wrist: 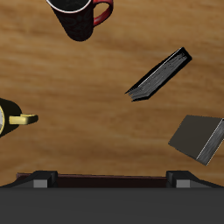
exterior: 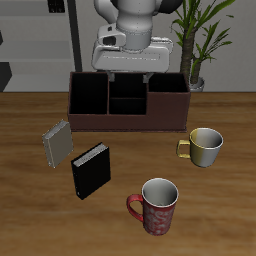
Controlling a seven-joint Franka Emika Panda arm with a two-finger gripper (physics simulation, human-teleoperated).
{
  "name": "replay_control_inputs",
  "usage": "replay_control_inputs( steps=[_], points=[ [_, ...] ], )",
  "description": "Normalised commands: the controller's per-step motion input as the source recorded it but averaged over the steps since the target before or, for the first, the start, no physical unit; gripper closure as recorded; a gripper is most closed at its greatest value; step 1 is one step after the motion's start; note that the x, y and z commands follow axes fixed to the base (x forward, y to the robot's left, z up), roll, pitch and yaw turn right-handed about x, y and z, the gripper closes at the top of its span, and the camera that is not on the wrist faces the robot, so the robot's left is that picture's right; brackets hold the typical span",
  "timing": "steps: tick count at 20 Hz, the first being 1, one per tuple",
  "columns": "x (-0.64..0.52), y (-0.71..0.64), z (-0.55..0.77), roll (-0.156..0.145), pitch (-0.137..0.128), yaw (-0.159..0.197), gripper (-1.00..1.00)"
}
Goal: Place the red mug into the back desk caddy's right compartment
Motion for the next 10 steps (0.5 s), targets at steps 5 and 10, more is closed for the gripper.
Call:
replay_control_inputs(
  steps=[5, 10],
  points=[
    [0.22, 0.38, 0.11, -0.006, -0.026, -0.009, -1.00],
    [0.30, 0.28, 0.08, -0.026, -0.050, 0.008, -1.00]
  ],
)
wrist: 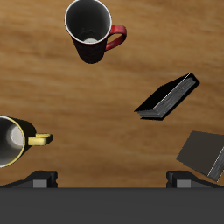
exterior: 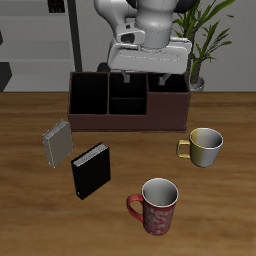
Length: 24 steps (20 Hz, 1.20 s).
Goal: Place the red mug into the back desk caddy's right compartment
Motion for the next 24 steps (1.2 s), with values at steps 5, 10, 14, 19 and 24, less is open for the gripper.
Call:
replay_control_inputs(
  steps=[5, 10, 14, 19, 24],
  points=[
    [0.36, 0.29, 0.00, 0.002, 0.013, -0.003, -1.00],
    [0.24, 0.30, 0.11, 0.000, 0.001, -0.022, -1.00],
    [0.25, 0.55, 0.16, 0.029, -0.029, 0.011, -1.00],
    [0.29, 0.38, 0.11, -0.005, -0.016, 0.013, -1.00],
    [0.36, 0.28, 0.13, -0.005, -0.046, 0.010, -1.00]
  ],
)
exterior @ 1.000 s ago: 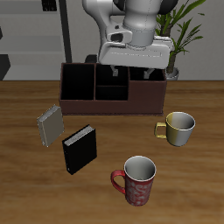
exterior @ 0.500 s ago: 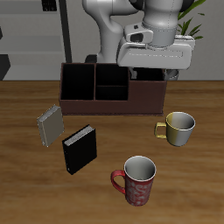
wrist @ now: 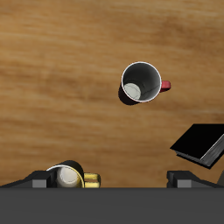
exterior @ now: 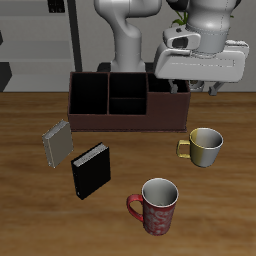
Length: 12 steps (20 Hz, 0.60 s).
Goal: Place the red mug into the back desk caddy's right compartment
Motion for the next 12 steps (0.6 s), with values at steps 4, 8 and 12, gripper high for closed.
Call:
replay_control_inputs(
  steps=[4, 8, 12],
  points=[
    [0.25, 0.14, 0.08, 0.053, -0.041, 0.001, -1.00],
    [0.13, 0.01, -0.01, 0.033, 0.006, -0.032, -1.00],
    [0.35, -0.03, -0.12, 0.081, -0.047, -0.003, -1.00]
  ],
)
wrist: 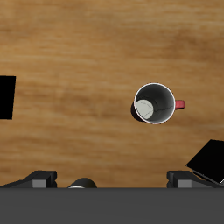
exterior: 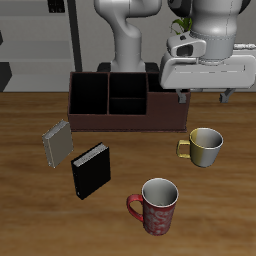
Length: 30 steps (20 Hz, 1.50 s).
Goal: Place the red mug into the back desk caddy's right compartment
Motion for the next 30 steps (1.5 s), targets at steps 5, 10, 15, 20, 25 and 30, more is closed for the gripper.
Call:
replay_control_inputs(
  steps=[5, 10, 15, 20, 25, 30],
  points=[
    [0.21, 0.03, -0.14, 0.038, -0.045, 0.006, -1.00],
    [0.16, 0.05, -0.25, 0.013, 0.010, -0.010, -1.00],
    [0.08, 0.01, -0.17, -0.014, -0.001, -0.002, -1.00],
    [0.08, -0.06, -0.11, -0.049, -0.001, -0.015, -1.00],
    [0.11, -0.26, -0.08, -0.016, 0.004, -0.021, -1.00],
    [0.07, -0.21, -0.06, -0.016, 0.014, -0.013, -1.00]
  ],
)
